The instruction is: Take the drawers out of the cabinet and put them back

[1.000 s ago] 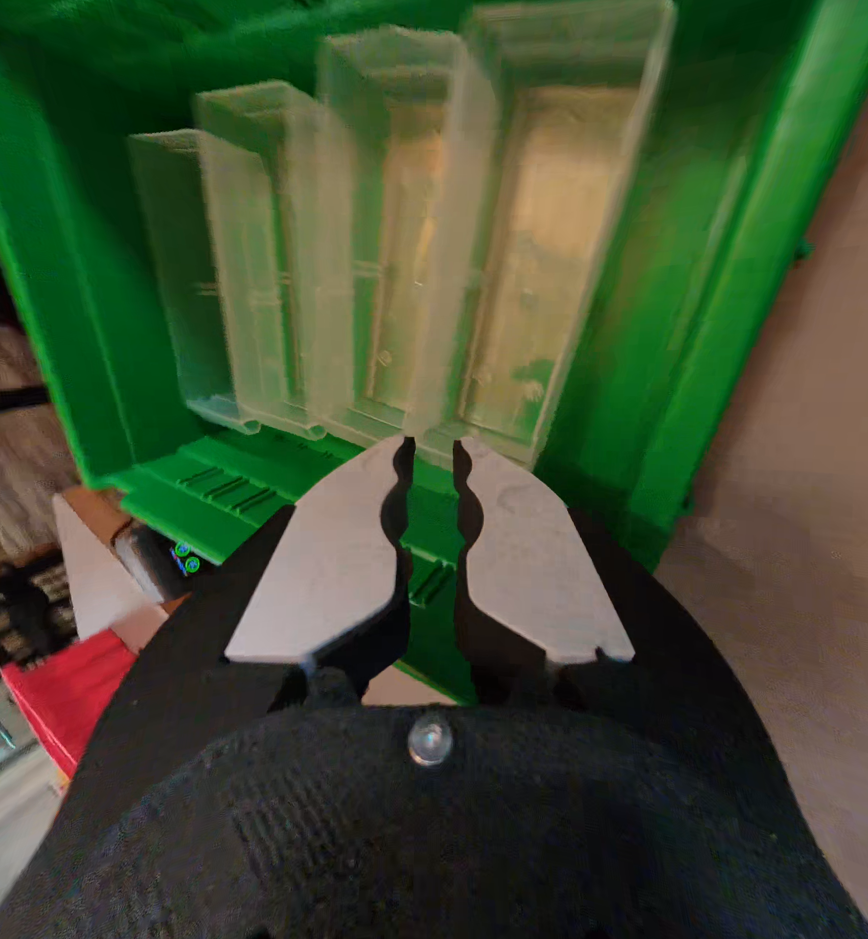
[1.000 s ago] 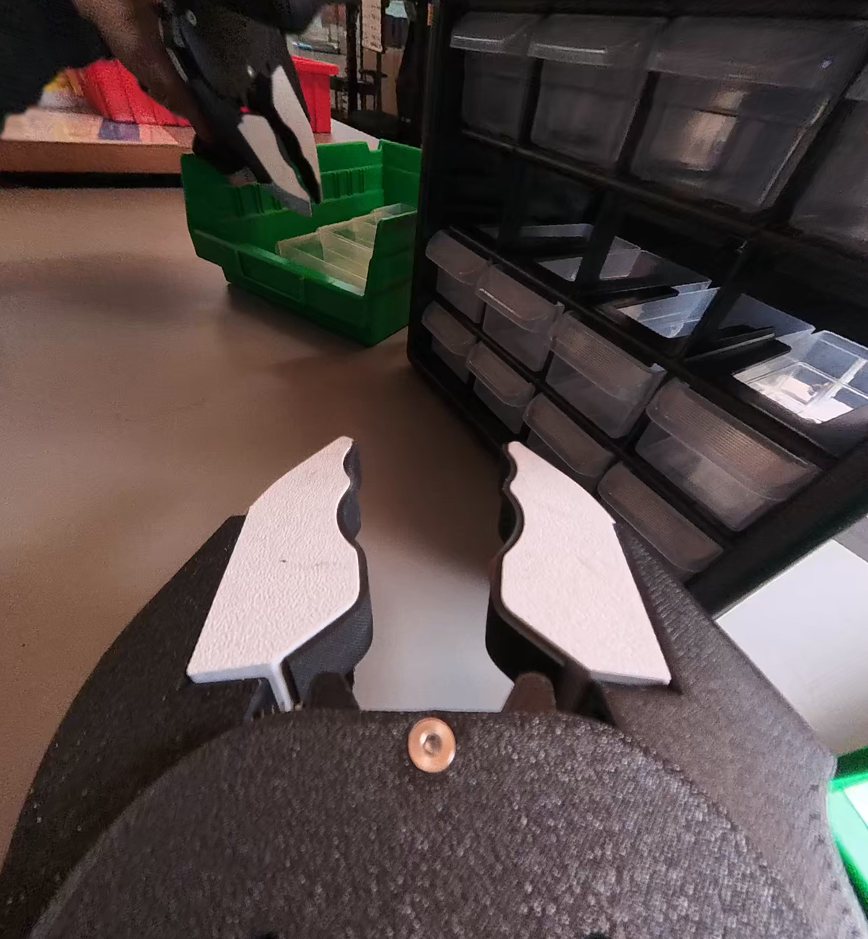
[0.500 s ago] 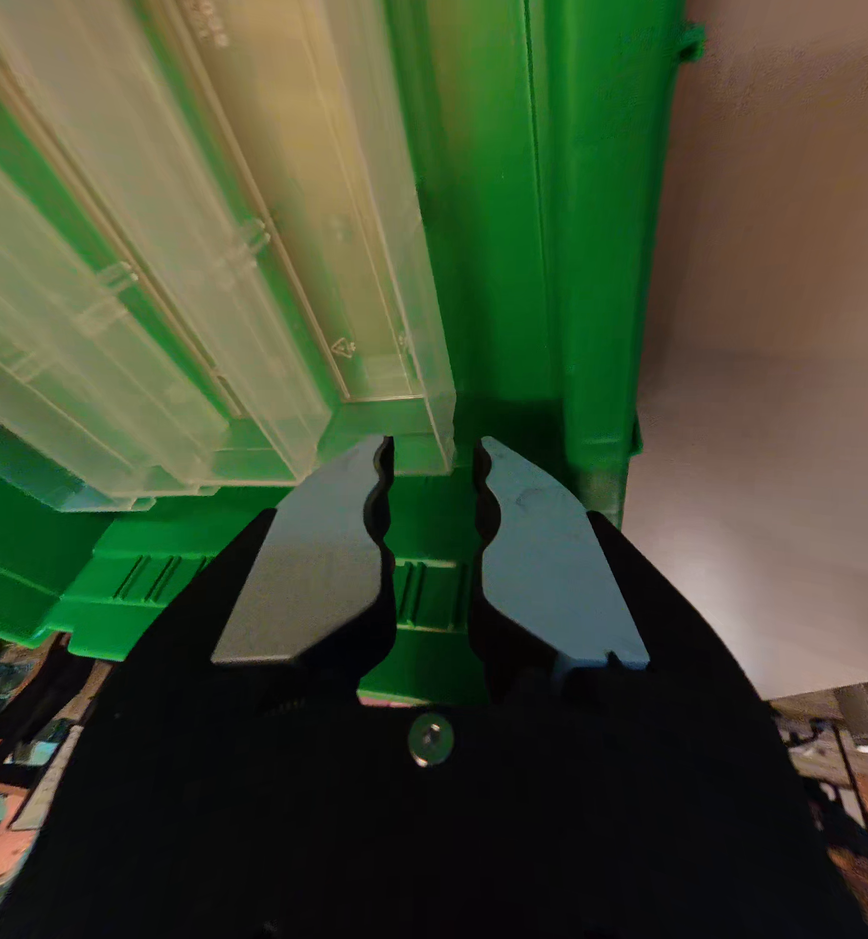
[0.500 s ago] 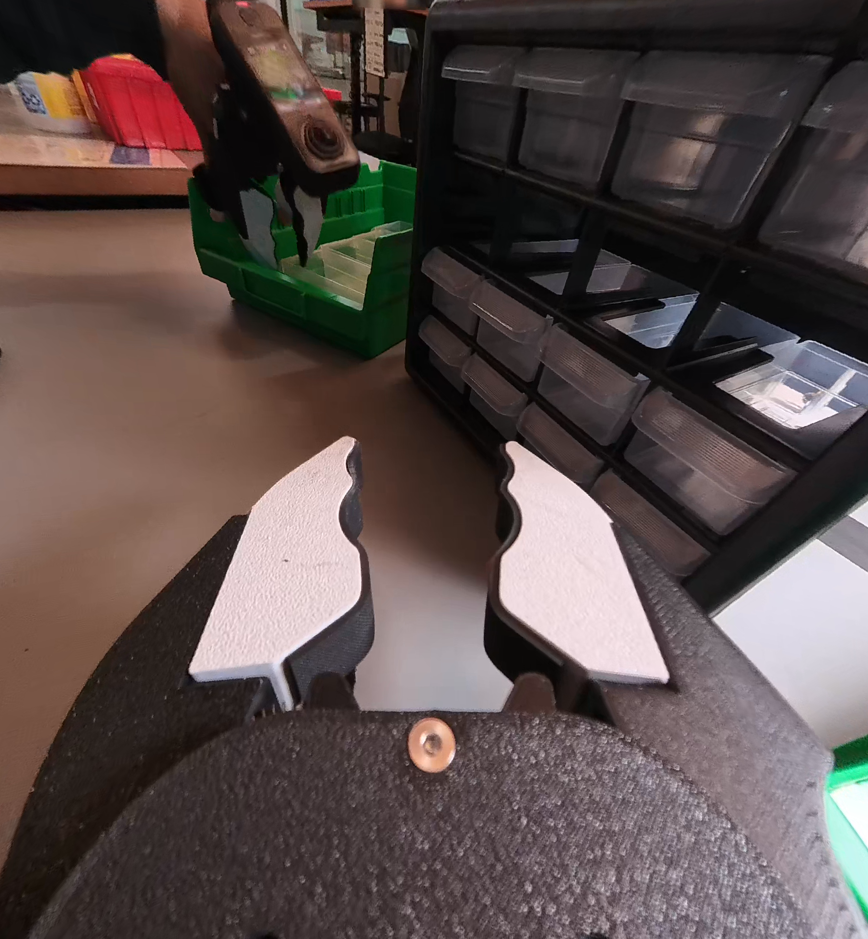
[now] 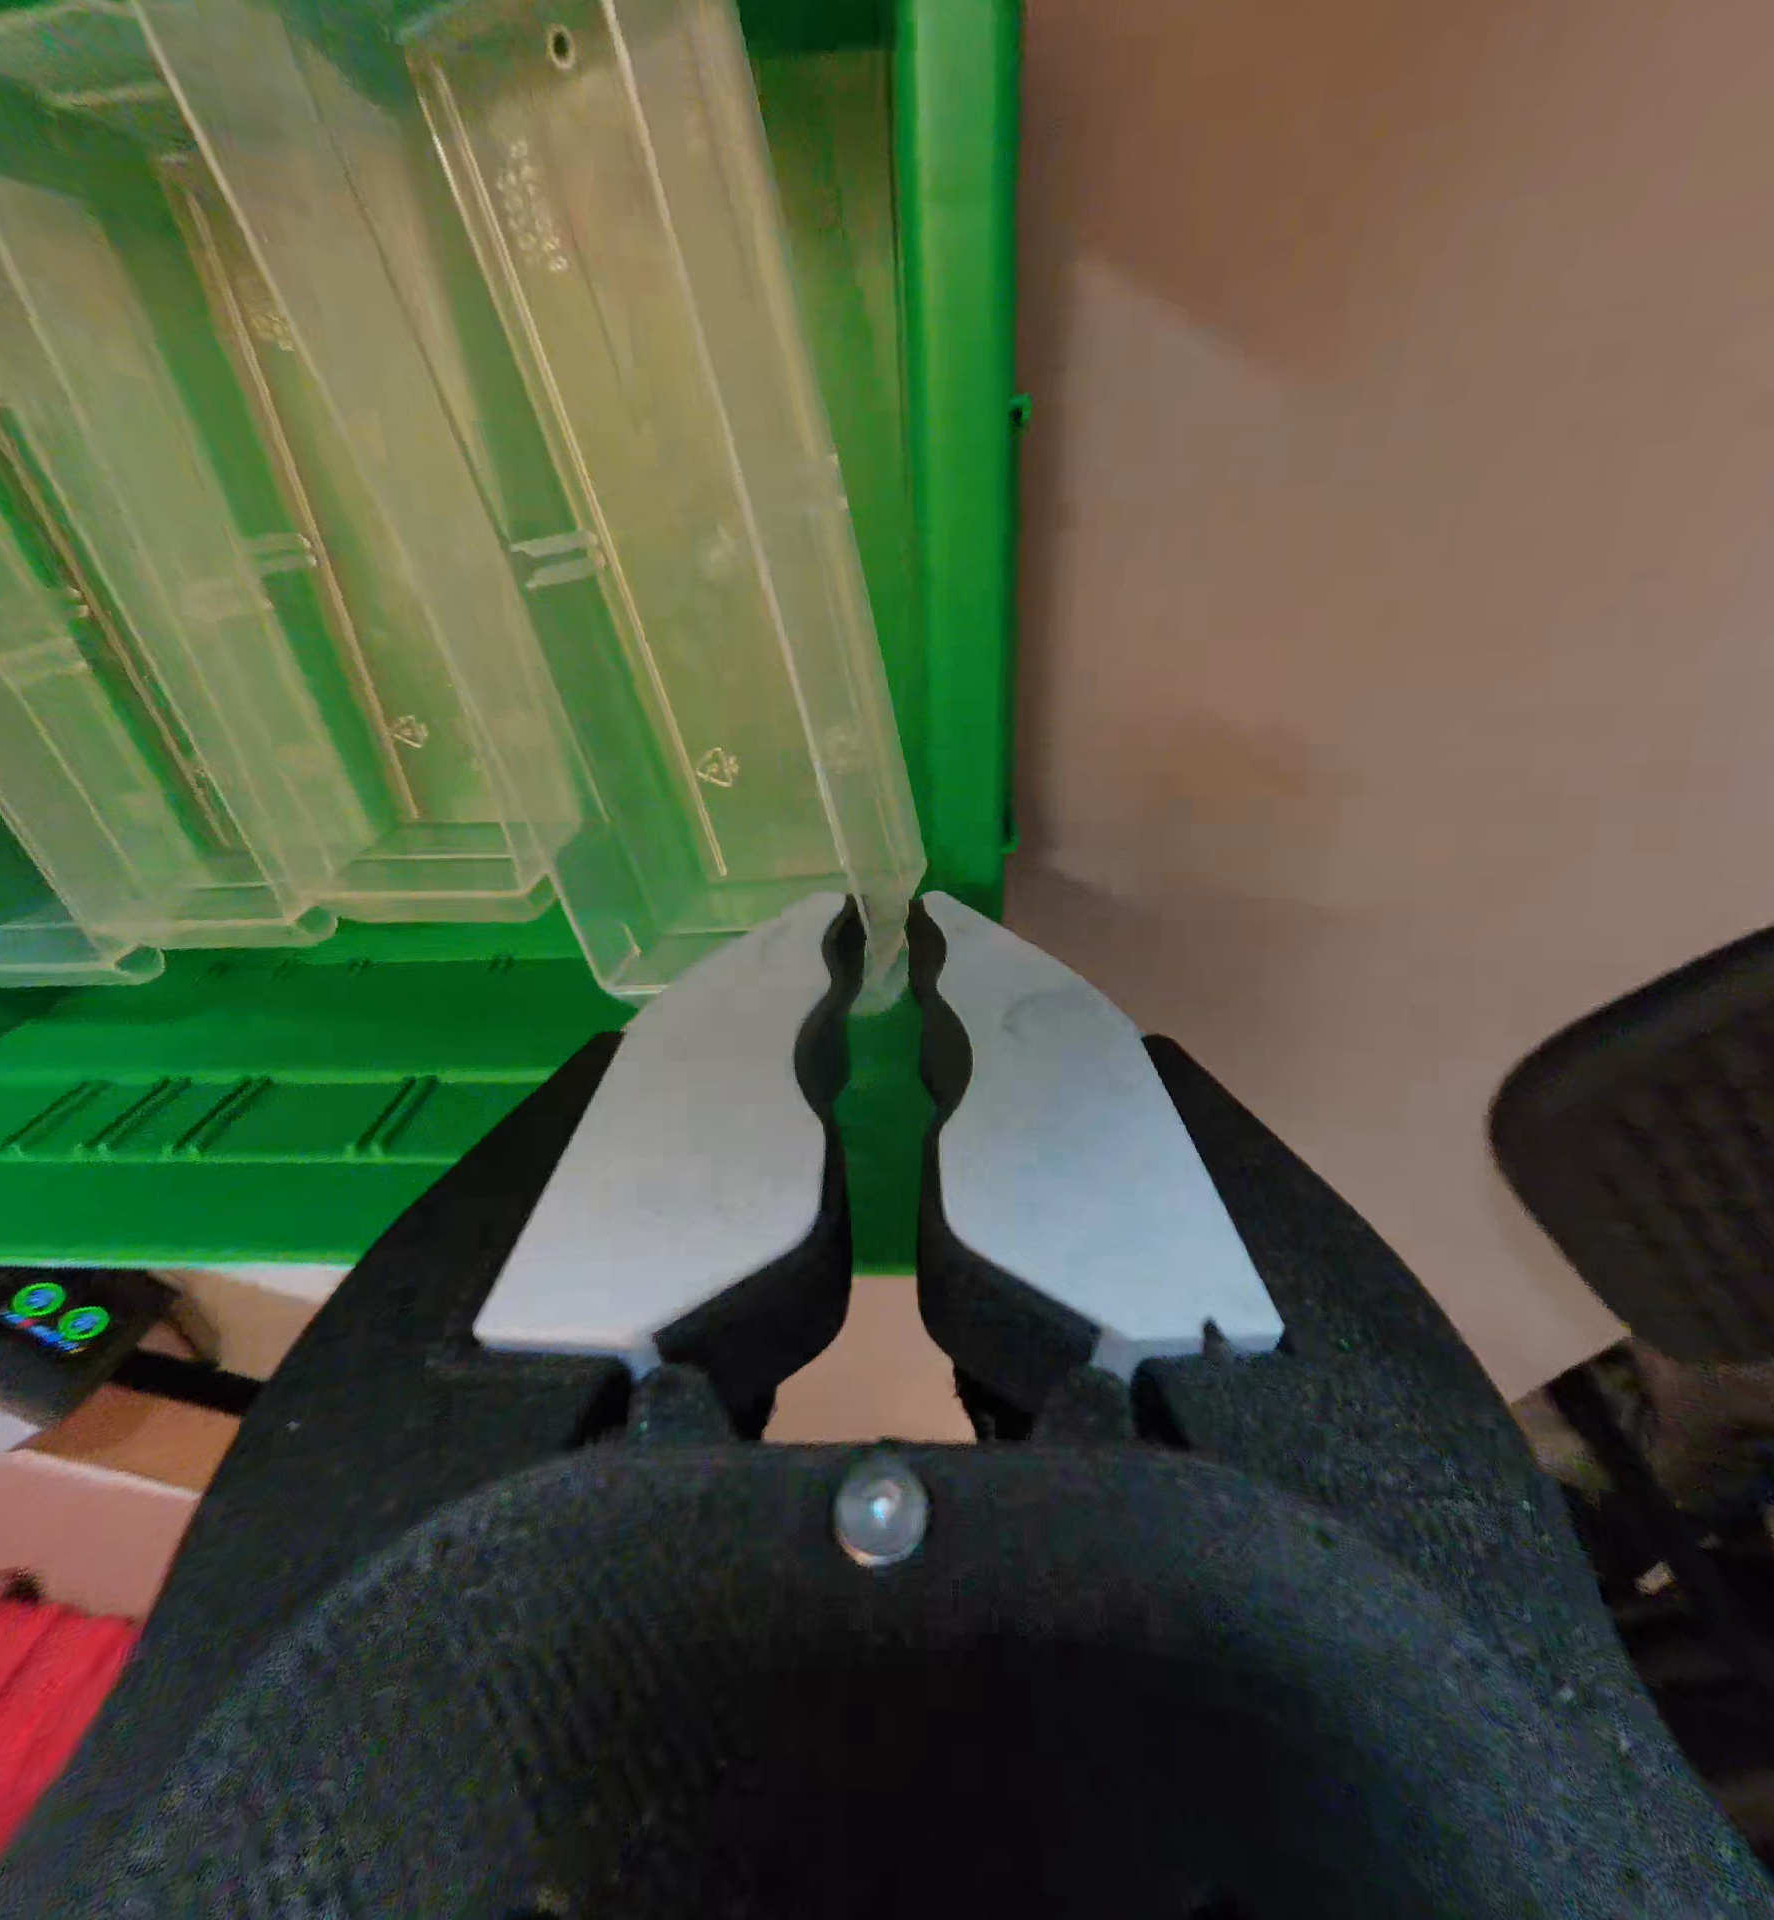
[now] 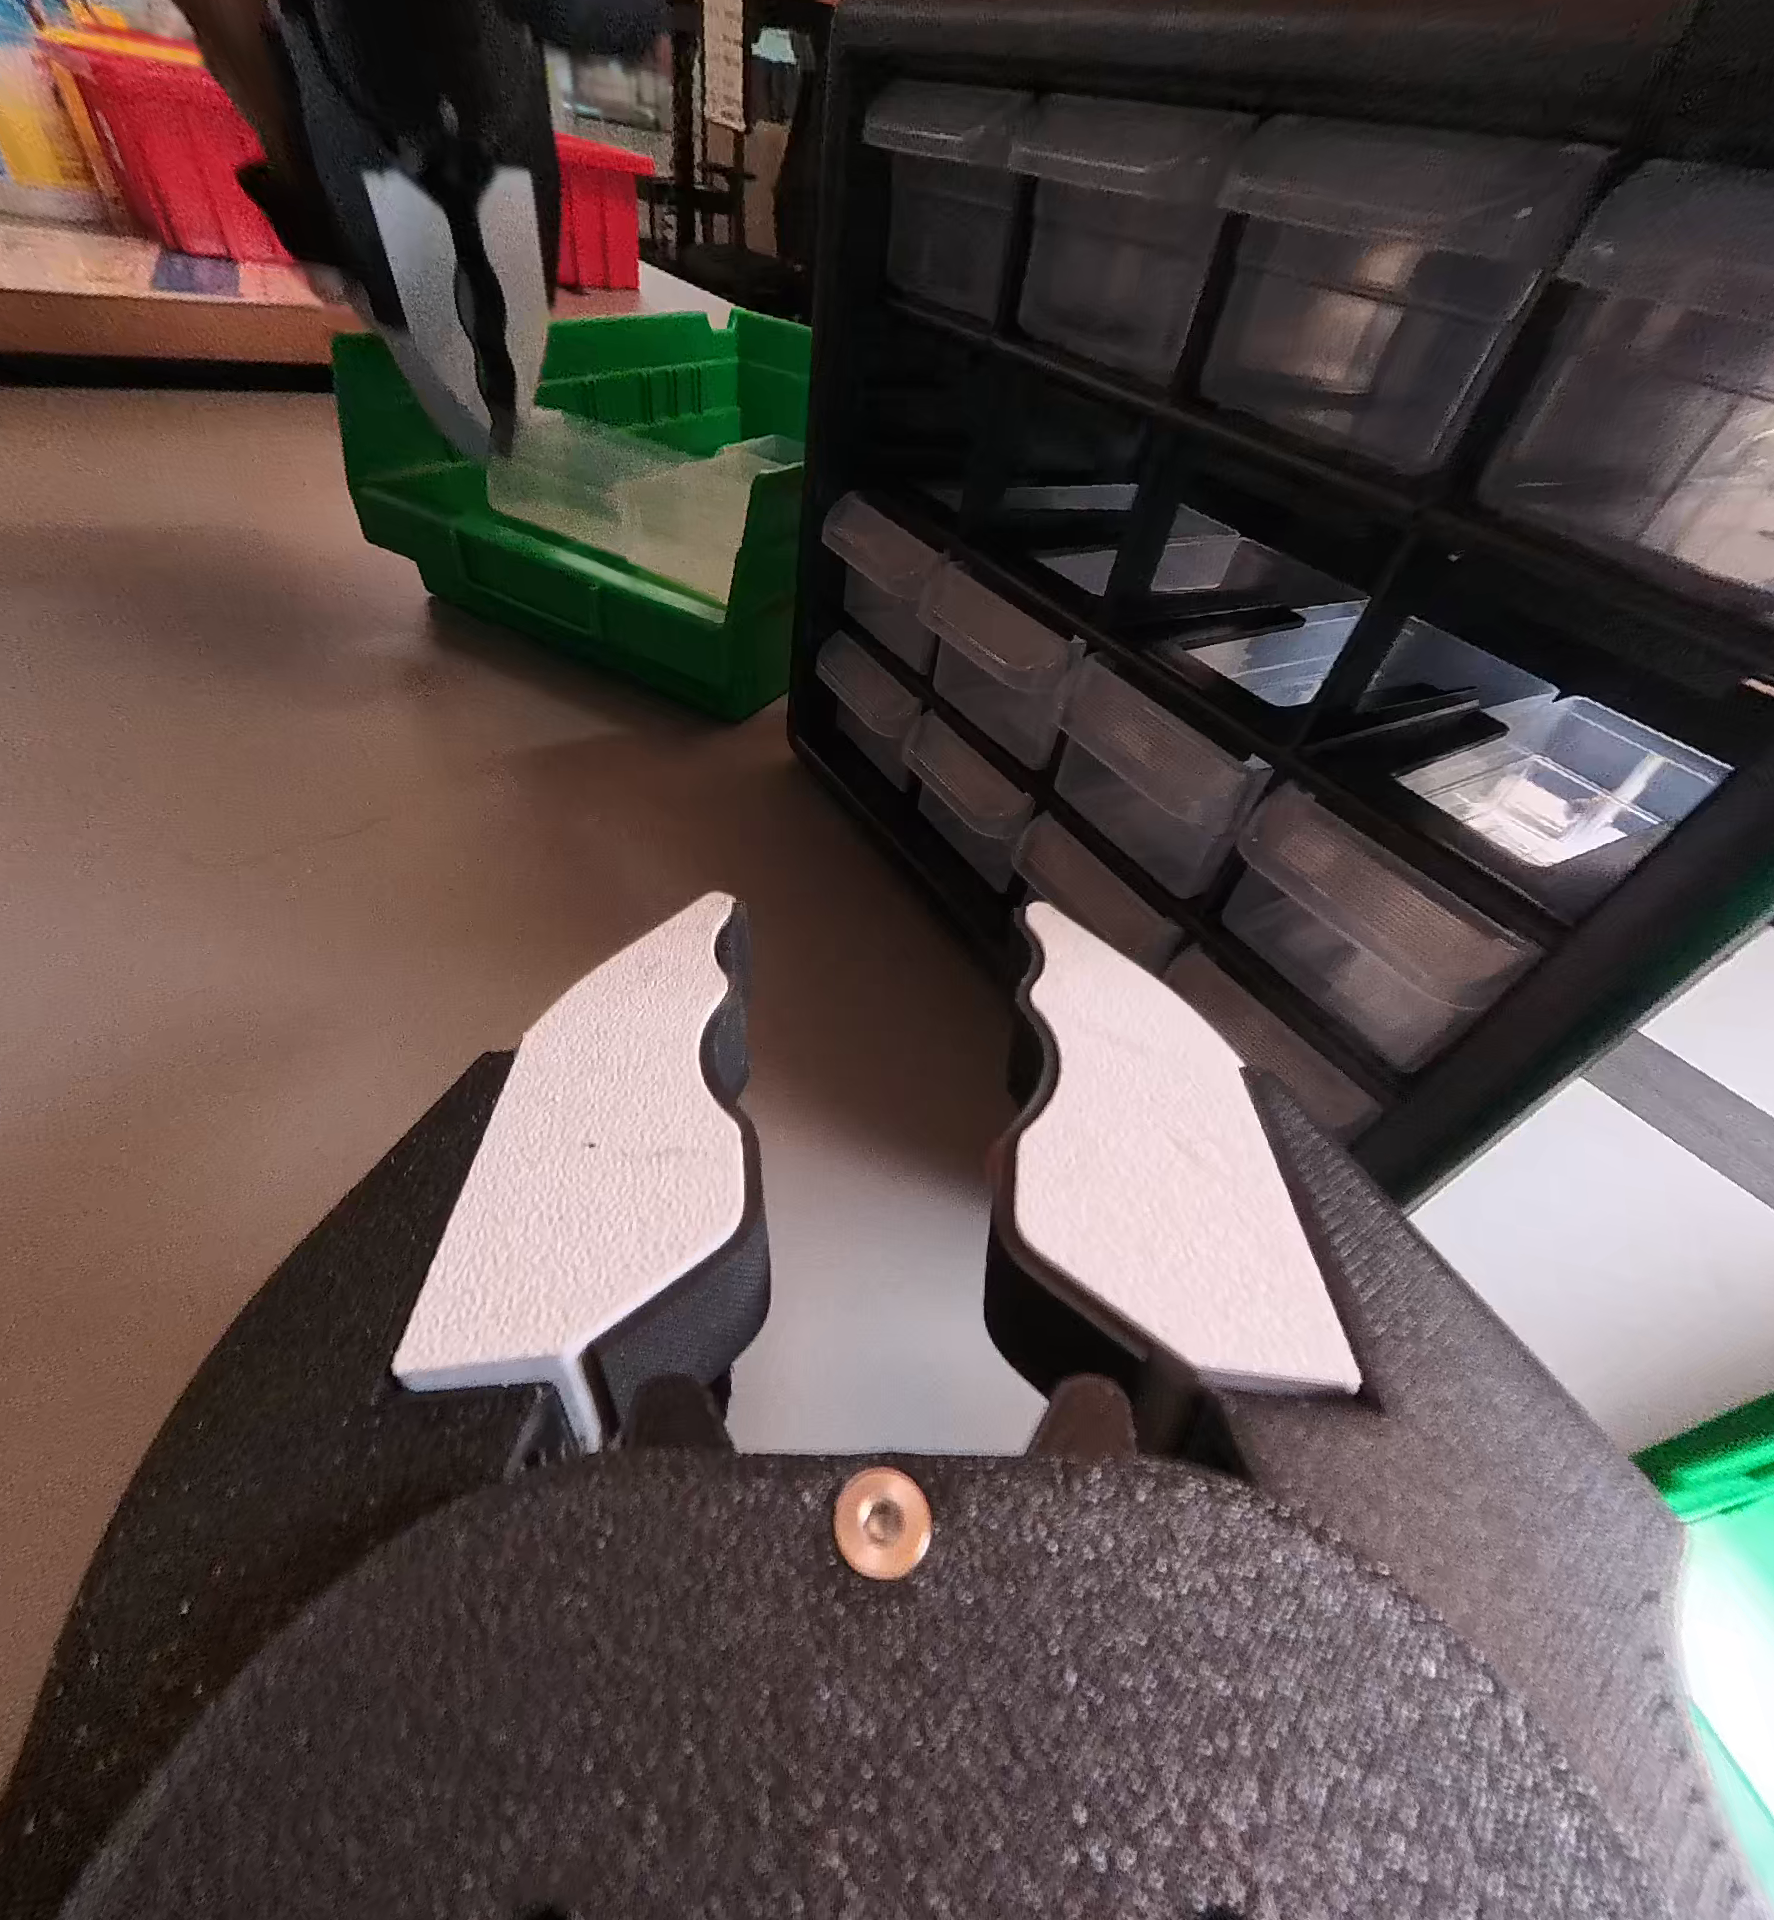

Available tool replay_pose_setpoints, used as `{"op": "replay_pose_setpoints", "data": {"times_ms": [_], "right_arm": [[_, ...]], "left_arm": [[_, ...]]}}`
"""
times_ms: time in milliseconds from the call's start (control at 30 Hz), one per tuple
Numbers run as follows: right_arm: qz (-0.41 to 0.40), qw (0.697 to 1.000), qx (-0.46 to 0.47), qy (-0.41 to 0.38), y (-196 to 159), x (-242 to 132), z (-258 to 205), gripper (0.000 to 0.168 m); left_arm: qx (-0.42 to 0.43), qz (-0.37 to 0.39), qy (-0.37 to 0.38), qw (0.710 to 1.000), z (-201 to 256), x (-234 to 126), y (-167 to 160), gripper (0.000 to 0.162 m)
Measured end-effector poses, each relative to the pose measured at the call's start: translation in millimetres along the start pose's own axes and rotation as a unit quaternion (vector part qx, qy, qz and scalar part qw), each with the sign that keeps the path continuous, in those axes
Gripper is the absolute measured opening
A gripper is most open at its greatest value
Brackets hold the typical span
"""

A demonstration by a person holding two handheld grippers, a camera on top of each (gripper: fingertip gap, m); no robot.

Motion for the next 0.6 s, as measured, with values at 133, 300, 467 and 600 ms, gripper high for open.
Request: {"op": "replay_pose_setpoints", "data": {"times_ms": [133, 300, 467, 600], "right_arm": [[-0.001, 1.0, -0.001, 0.002, 1, 1, -2, 0.046], [-0.004, 1.0, 0.004, 0.007, -1, 3, -4, 0.046], [-0.009, 1.0, 0.005, 0.005, -2, 2, -4, 0.045], [-0.013, 1.0, 0.008, 0.007, -4, 2, -3, 0.045]], "left_arm": [[-0.051, 0.048, -0.041, 0.997, 11, -26, 3, 0.008], [-0.122, 0.077, -0.075, 0.987, 21, -23, 11, 0.006], [-0.178, 0.098, -0.118, 0.972, 28, -18, 14, 0.004], [-0.223, 0.133, -0.167, 0.951, 37, -21, 15, 0.005]]}}
Point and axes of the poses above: each gripper's, where its closed fingertips meet, x out along the fingers, y out of its top, z = x × y across the jaws, the point moved 3 cm from there along -x, back along the fingers, and after that the axes turned 6 degrees about -x, right-handed, at the moved point
